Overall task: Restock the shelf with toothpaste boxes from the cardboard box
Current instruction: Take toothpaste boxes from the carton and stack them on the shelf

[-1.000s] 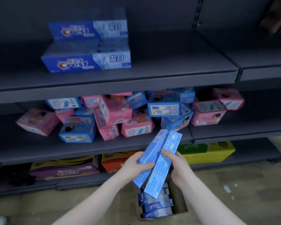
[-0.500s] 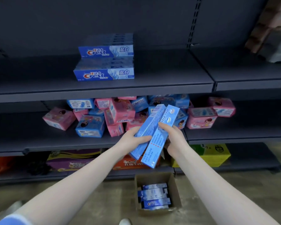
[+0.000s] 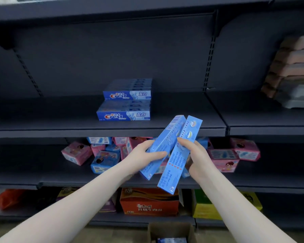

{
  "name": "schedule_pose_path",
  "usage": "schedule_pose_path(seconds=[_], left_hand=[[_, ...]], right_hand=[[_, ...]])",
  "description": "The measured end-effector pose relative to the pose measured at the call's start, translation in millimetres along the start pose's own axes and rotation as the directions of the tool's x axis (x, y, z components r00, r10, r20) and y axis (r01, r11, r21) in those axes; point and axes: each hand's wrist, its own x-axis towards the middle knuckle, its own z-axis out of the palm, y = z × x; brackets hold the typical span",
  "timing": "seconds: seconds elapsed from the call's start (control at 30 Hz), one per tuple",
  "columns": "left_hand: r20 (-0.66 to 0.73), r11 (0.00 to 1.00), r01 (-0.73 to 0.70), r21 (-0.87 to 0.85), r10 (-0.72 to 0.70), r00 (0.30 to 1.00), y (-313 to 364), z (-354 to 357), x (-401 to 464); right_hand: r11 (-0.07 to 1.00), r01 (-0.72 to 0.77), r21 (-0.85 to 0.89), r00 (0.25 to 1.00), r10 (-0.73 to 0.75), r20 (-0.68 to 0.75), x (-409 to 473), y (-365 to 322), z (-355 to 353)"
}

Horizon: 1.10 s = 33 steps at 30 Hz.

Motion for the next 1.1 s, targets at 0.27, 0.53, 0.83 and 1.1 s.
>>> schedule_pose_path(seconds=[0.27,0.53,0.83,1.1], left_hand=[[-0.021,0.998,-0.043,0.055,0.044,0.999,38.0,-43.8,13.7],[-0.038,0.988,-0.071,0.139,0.077,0.996,52.3,-104.9,50.0],[-0.068,0.936,-0.122,0.329,0.152,0.986,51.1,-171.8,103.8],[0.013,0.765,-0.165,0.622,0.201,0.98,46.6,-209.7,134.2]], right_hand=[[0.994,0.101,-0.047,0.988,-0.095,0.124,25.9,-39.0,27.8],[0.984,0.153,-0.088,0.983,-0.143,0.113,73.8,-58.9,72.9],[0.98,0.182,-0.084,0.983,-0.18,0.03,130.9,-79.8,109.8],[0.964,0.193,-0.181,0.98,-0.198,-0.007,163.2,-83.2,120.8]])
